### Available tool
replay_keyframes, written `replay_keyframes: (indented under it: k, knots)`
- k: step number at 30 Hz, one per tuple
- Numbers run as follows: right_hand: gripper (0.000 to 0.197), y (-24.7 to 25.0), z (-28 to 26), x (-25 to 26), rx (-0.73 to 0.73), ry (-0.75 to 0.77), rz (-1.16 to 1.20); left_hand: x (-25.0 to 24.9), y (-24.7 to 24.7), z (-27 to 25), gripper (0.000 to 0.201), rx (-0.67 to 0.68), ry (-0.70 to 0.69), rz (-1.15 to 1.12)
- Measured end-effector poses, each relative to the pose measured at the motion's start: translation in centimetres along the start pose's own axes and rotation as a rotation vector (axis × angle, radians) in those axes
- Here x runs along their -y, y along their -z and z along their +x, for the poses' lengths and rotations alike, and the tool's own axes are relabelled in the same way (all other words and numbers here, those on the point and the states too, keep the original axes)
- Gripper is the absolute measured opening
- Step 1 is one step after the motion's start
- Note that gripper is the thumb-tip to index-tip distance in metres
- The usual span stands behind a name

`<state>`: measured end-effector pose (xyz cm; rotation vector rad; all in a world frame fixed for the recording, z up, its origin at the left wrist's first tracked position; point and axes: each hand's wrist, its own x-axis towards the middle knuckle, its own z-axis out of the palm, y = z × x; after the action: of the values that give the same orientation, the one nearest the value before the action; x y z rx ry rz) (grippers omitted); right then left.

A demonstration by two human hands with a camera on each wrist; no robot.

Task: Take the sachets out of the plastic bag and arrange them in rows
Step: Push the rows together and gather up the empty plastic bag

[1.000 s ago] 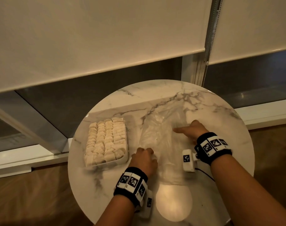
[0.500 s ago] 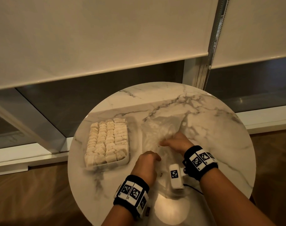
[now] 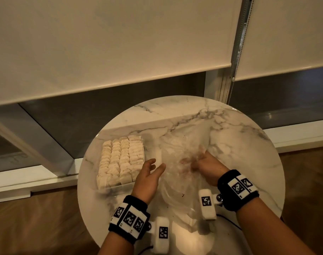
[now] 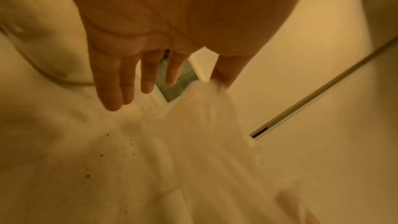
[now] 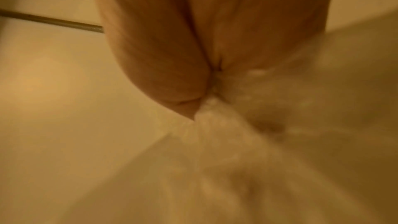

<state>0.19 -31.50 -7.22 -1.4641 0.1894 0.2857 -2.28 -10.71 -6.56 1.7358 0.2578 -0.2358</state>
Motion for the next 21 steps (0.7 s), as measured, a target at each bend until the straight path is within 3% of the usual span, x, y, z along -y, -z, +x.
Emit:
replay_keyframes:
  k: [3, 6, 8, 11, 14, 19, 21]
  knots:
    - [0.036, -0.7, -1.5, 1.4, 0.12, 0.06, 0.023, -1.1, 0.1, -0.3, 0.065, 0.116, 0.05, -0.04]
    - [0.033, -1.8, -2.5, 2.5, 0.207, 0.168, -0.067, -1.7, -0.3, -0.2, 0.067, 0.261, -0.02, -0.02]
    - [0.037, -2.2, -2.6, 2.8, 0.192, 0.191, -0.083, -1.9, -0.5, 0.0, 0.063, 0.234, -0.125, 0.034]
    - [0.037, -2.4, -2.7, 3.2, 0.193, 0.185, 0.026, -2.0, -0.6, 0.2, 0.034, 0.138, -0.295, 0.139]
    - [0.032, -2.7, -3.2, 3.4, 0.261, 0.212, 0.094, -2.6, -1.0, -0.5, 0.032, 0.104, -0.408, 0.225]
    - [0.019, -3.8, -3.2, 3.3, 0.085, 0.311, -0.04, -1.8, -2.6, -0.6, 0.008, 0.136, -0.466, 0.31]
    - [0.014, -3.8, -3.2, 3.4, 0.024, 0.346, -0.022, -1.5, -2.9, -0.9, 0.031, 0.117, -0.405, 0.203]
